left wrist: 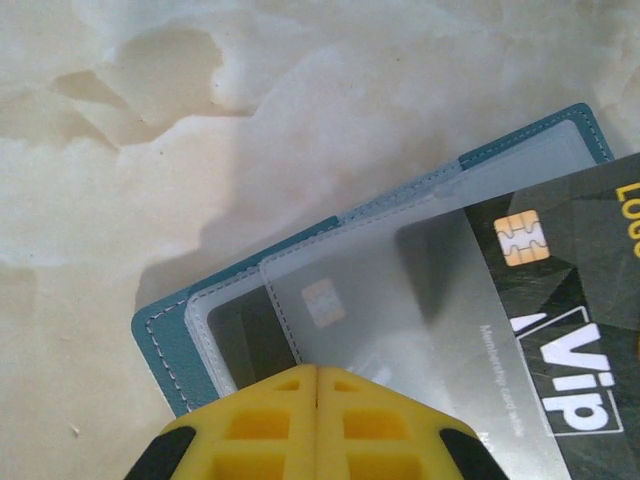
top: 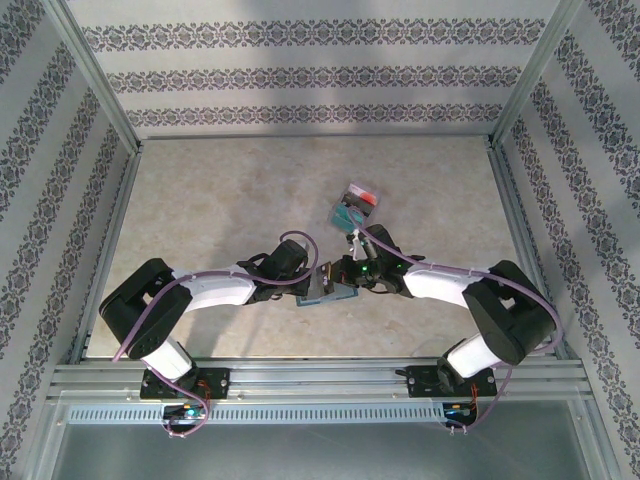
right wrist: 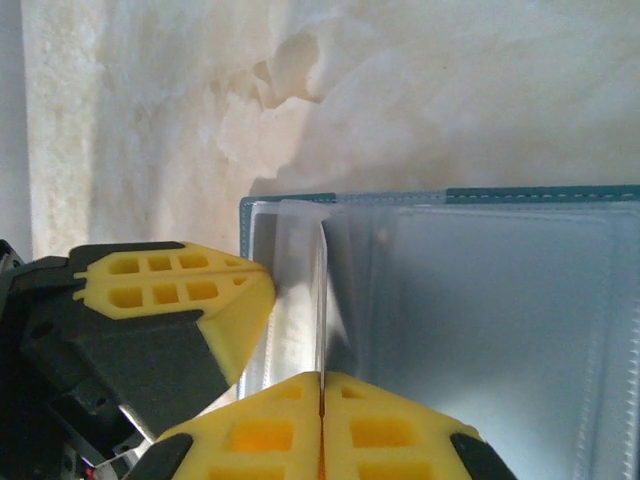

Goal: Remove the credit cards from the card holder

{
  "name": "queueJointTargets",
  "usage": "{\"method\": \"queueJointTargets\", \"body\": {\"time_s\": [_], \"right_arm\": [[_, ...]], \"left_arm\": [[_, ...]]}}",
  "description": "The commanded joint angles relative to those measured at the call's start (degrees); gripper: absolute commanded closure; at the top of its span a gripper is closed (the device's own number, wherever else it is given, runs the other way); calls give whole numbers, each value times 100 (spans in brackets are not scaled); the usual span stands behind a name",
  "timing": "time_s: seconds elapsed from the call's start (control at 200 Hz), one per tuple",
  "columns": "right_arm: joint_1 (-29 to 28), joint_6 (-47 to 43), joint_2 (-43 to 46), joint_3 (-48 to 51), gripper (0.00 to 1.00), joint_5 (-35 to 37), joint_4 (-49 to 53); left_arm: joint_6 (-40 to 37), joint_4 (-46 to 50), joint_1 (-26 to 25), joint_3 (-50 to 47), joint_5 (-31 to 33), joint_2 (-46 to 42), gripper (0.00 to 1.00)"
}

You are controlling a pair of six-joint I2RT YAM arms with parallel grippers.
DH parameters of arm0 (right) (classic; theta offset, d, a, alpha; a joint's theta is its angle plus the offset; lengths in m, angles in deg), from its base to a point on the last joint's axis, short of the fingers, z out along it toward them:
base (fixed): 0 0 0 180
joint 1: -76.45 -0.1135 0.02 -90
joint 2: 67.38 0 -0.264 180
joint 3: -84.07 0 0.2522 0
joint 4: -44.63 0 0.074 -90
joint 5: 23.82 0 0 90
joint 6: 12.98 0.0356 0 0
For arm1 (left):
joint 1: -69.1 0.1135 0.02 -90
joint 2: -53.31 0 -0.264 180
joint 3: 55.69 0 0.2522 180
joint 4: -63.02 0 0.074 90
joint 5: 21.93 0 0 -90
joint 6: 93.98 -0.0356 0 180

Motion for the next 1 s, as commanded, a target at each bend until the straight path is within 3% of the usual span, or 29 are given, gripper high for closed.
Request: {"method": "queueJointTargets", "body": {"time_s": [0.0, 0.3, 0.51, 0.799, 0.934, 0.999], "right_arm": [[23, -396, 182, -221, 93, 339, 555], [111, -1130, 400, -764, 96, 734, 1587], [333, -1918, 564, -1419, 96, 981, 2472], [917, -3362, 391, -2696, 97, 1180, 3512], [1171, -3972, 66, -3355, 97, 1235, 3891], [1265, -4287, -141, -3668, 97, 1249, 4040]], "left_arm": [[20, 477, 19, -9, 373, 176, 96], [-183, 519, 20, 208, 675, 75, 93], [-251, 481, 18, 271, 524, -134, 81], [-220, 438, 20, 142, 486, -842, 50], [-204, 488, 20, 19, 743, -1220, 26], [-185, 488, 20, -80, 905, -1407, 10]]}}
